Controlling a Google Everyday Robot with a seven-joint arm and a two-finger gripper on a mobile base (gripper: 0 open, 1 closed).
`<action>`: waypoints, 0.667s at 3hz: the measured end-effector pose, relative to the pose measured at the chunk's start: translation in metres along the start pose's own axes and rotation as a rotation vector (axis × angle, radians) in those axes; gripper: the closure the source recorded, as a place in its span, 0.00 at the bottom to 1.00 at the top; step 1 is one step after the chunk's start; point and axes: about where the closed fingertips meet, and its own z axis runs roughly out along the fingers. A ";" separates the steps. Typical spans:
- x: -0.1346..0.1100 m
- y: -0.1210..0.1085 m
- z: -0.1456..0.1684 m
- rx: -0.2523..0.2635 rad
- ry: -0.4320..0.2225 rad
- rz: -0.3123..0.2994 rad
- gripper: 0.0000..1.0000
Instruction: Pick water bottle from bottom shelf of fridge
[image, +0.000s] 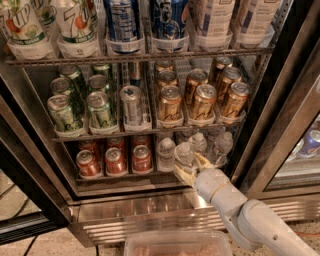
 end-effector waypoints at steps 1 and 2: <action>0.044 0.018 -0.040 -0.051 0.095 0.097 1.00; 0.048 0.018 -0.040 -0.052 0.095 0.098 1.00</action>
Offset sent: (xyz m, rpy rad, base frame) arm -0.0383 -0.0124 -0.0328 0.0302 0.1268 0.0259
